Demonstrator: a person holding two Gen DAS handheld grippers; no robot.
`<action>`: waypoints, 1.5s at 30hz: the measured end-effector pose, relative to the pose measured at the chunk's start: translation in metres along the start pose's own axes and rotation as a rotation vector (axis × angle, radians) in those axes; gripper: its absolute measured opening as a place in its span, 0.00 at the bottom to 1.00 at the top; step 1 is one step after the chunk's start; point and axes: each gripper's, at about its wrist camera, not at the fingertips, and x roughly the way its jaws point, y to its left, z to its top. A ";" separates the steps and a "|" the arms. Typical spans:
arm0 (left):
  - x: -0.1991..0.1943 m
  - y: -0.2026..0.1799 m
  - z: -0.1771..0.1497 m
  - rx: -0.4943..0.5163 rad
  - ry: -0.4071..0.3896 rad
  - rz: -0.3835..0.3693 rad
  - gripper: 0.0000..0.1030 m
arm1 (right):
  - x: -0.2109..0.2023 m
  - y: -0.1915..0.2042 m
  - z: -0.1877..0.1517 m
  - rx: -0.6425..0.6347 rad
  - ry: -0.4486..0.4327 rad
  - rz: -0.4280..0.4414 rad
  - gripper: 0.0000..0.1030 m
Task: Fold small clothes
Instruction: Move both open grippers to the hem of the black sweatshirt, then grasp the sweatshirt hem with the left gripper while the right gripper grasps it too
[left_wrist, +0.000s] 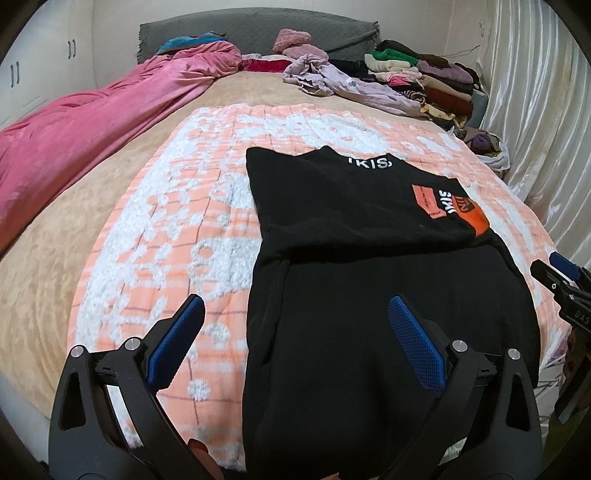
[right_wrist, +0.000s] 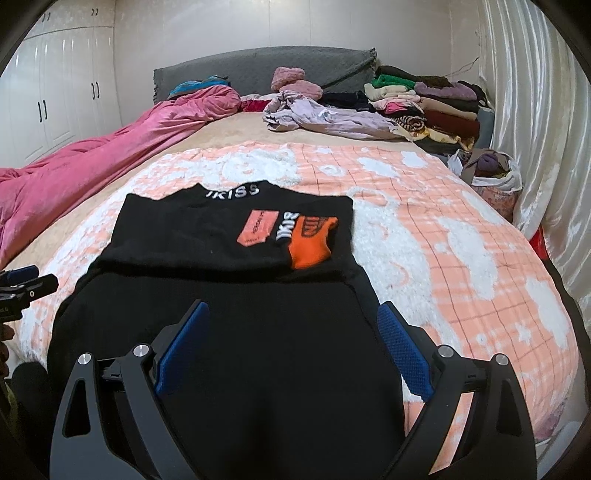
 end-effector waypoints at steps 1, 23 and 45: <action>-0.001 0.000 -0.002 0.000 0.001 0.001 0.91 | -0.002 -0.001 -0.003 0.001 0.005 0.003 0.89; -0.021 0.055 -0.057 -0.094 0.089 0.063 0.91 | -0.024 -0.047 -0.062 0.048 0.093 -0.032 0.89; 0.003 0.033 -0.099 -0.071 0.209 0.009 0.84 | -0.020 -0.079 -0.119 0.116 0.237 0.056 0.75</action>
